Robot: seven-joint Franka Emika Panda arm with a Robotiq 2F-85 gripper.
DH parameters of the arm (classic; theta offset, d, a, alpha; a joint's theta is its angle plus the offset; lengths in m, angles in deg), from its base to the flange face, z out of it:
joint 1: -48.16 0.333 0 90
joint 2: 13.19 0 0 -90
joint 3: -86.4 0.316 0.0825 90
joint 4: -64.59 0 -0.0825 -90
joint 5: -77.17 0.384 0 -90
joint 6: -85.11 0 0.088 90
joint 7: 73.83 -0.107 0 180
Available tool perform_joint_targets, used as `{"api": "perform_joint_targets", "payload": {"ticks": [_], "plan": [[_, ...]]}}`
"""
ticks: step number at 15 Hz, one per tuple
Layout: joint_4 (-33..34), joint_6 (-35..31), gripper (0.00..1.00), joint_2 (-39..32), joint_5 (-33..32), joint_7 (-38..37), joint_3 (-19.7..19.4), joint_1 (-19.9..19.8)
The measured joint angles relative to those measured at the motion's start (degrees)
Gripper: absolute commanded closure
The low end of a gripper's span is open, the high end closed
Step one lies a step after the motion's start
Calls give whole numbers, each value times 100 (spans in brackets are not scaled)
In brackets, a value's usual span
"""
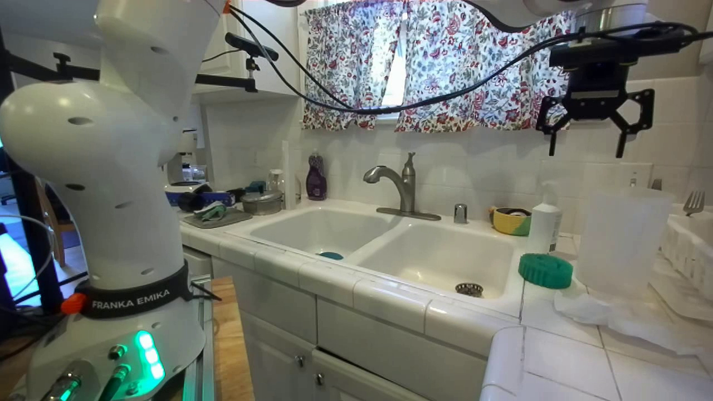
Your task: Pour out the contents from the jar into the right sink
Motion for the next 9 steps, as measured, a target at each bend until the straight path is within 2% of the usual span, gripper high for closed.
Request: {"api": "perform_joint_targets", "payload": {"ticks": [4, 9], "plan": [[474, -26, 0, -529, 37, -398, 151, -205], [976, -429, 0, -1081, 61, -1139, 274, -362]]}}
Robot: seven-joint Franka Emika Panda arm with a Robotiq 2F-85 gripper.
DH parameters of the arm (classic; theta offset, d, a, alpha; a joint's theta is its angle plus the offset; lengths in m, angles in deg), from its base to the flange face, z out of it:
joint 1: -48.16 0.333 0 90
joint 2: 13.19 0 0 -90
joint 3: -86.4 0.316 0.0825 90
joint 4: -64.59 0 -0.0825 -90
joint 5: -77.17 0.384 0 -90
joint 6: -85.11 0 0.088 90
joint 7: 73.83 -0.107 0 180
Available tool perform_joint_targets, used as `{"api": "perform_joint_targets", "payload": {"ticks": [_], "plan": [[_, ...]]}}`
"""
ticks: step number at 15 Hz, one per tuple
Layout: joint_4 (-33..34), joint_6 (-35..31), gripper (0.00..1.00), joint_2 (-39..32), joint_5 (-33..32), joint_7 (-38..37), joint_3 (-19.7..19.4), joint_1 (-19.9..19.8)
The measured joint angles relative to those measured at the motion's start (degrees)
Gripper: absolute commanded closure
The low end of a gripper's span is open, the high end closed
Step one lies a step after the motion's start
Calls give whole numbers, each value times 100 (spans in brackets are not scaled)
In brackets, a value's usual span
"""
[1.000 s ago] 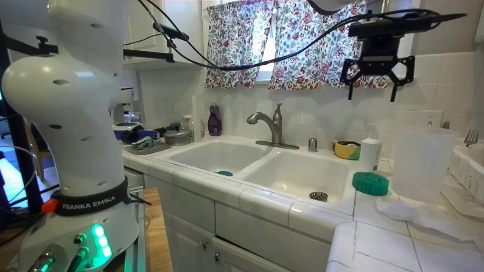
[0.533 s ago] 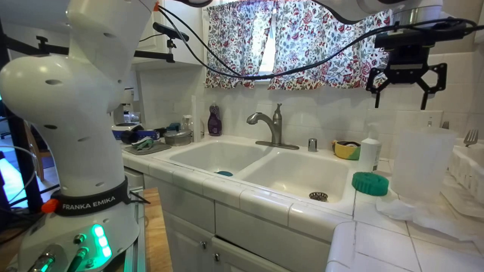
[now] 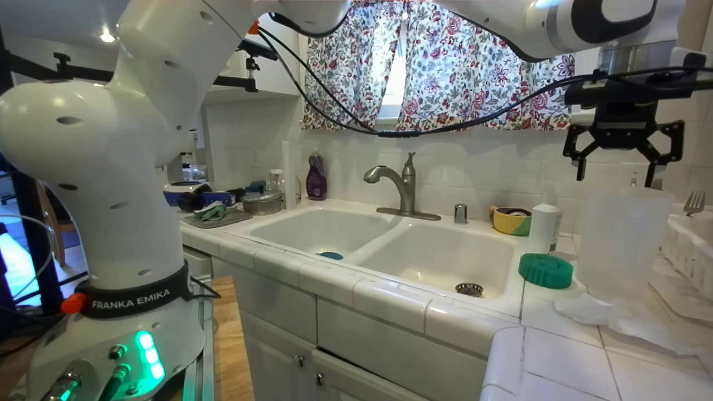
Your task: Pour out the contents from the jar into the right sink
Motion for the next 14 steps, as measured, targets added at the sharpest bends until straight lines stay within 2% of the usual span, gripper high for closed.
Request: {"api": "perform_joint_targets", "payload": {"ticks": [4, 14], "plan": [[321, -193, 0, -315, 0, -264, 85, -116], [886, -257, 0, -782, -3, -268, 183, -240]]}}
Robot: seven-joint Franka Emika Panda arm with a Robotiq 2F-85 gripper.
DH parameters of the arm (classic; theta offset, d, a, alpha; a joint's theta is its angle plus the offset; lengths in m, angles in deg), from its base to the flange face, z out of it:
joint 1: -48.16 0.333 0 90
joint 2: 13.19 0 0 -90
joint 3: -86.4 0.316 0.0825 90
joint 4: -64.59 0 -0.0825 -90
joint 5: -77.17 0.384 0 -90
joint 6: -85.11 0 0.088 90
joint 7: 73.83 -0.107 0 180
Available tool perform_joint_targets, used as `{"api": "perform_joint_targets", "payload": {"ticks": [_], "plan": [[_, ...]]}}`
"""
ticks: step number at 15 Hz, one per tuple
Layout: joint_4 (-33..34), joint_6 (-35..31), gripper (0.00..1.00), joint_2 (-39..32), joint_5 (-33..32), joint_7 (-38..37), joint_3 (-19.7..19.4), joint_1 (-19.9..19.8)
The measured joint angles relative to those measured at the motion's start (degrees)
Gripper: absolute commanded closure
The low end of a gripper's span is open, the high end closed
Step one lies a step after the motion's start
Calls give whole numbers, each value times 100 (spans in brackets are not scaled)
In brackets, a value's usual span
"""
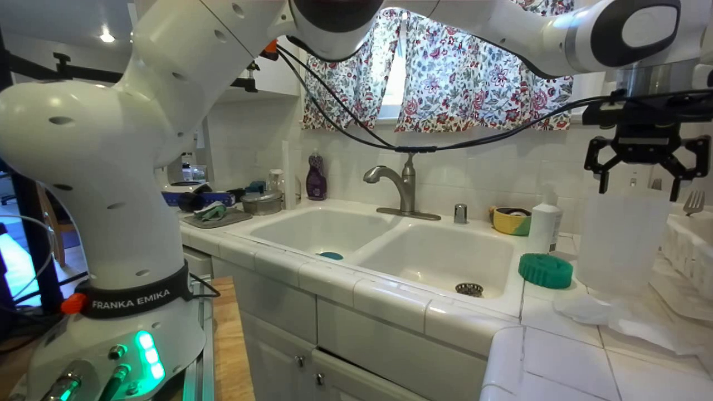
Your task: Pour out the contents from the jar into the right sink
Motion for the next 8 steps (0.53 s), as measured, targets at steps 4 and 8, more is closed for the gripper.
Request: {"api": "perform_joint_targets", "payload": {"ticks": [4, 8], "plan": [[-11, 0, 0, -8, 0, 13, 0, 6], [-15, -43, 0, -83, 0, 79, 1, 15]]}}
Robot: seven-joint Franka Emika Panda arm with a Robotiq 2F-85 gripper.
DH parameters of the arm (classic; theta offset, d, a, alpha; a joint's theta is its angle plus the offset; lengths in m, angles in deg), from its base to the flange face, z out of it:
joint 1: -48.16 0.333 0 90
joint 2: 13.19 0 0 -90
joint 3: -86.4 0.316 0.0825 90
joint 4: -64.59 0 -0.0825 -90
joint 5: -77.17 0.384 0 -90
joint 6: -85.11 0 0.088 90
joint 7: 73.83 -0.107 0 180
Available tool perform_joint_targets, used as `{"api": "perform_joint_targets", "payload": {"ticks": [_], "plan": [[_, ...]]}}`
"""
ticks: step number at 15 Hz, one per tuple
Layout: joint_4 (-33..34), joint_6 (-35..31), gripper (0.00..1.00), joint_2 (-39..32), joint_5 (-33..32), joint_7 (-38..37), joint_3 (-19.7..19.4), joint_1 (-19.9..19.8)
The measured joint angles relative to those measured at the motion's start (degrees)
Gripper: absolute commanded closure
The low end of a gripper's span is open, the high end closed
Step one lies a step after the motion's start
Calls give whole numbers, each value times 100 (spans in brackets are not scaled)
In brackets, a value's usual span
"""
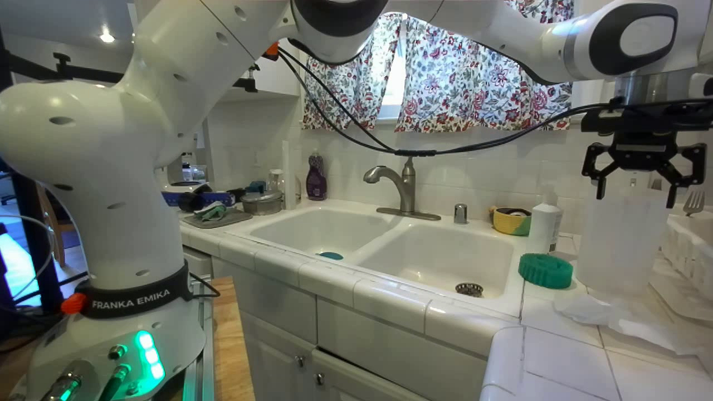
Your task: Pour out the contents from the jar into the right sink
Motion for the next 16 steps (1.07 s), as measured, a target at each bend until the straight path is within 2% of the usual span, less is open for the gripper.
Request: {"api": "perform_joint_targets", "payload": {"ticks": [8, 9, 10, 12, 16], "plan": [[-1, -312, 0, -107, 0, 347, 45, -13], [-1, -304, 6, -111, 0, 427, 66, -13], [-1, -288, 28, -116, 0, 496, 85, -12], [-1, -275, 34, -125, 0, 585, 108, -10], [-1, -250, 64, -127, 0, 615, 108, -19]]}}
